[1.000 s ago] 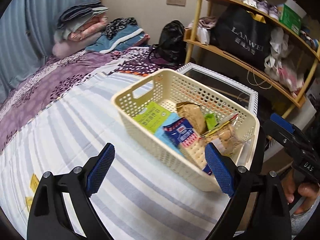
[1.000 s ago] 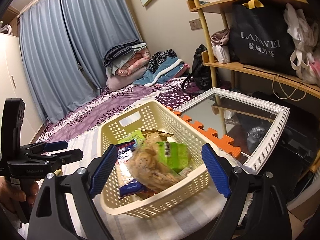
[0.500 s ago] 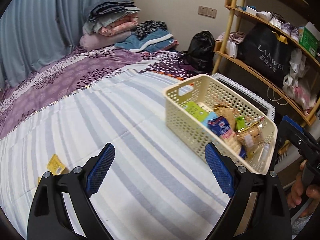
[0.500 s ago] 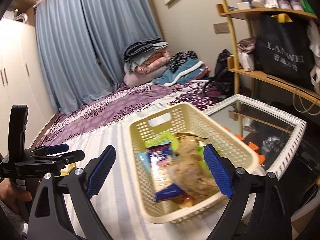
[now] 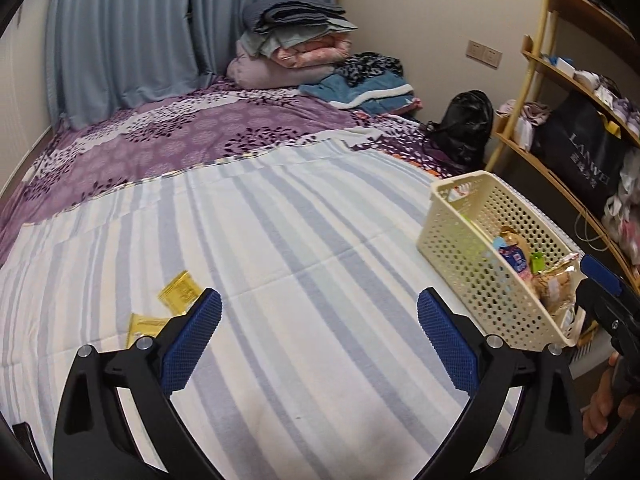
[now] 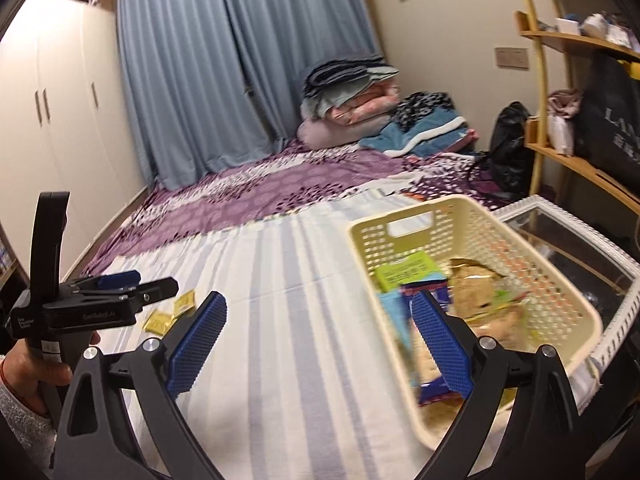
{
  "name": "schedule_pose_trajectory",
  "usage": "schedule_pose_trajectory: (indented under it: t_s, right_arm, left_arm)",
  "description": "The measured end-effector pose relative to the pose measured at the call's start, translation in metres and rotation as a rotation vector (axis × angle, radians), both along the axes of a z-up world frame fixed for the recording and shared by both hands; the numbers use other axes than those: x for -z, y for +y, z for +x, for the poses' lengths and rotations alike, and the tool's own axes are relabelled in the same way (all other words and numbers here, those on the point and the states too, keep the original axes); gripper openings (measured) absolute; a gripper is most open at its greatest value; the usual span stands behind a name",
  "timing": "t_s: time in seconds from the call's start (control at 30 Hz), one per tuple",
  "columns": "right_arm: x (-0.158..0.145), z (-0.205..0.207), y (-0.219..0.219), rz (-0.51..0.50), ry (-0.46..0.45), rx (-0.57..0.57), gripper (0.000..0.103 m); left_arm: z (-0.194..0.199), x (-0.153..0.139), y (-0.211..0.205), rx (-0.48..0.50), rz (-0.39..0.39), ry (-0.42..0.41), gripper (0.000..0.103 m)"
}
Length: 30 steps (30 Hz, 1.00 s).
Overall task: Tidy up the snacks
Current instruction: 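Move both tools back over the yellow packets on the bed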
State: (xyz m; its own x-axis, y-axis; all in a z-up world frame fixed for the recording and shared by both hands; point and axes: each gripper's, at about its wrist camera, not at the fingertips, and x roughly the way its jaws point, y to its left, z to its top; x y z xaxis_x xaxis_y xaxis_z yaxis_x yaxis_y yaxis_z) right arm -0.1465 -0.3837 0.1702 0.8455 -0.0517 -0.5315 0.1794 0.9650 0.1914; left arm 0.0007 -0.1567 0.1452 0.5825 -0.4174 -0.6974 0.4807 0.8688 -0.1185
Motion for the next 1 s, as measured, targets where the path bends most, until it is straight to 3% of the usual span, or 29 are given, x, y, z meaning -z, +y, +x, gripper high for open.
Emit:
schedule_pose_trajectory:
  t_s: [0.67,1.0]
  right_arm:
    - [0.037,0.062,0.076,0.054,0.171,-0.212,0.098]
    - [0.053,0.080,0.094,0.065,0.216,-0.281,0.098]
  left_arm:
    - [0.029,0.030,0.104,-0.230,-0.009,0.074,0.100]
    - [0.053,0.083,0.150,-0.372,0.103,0.164,0.100]
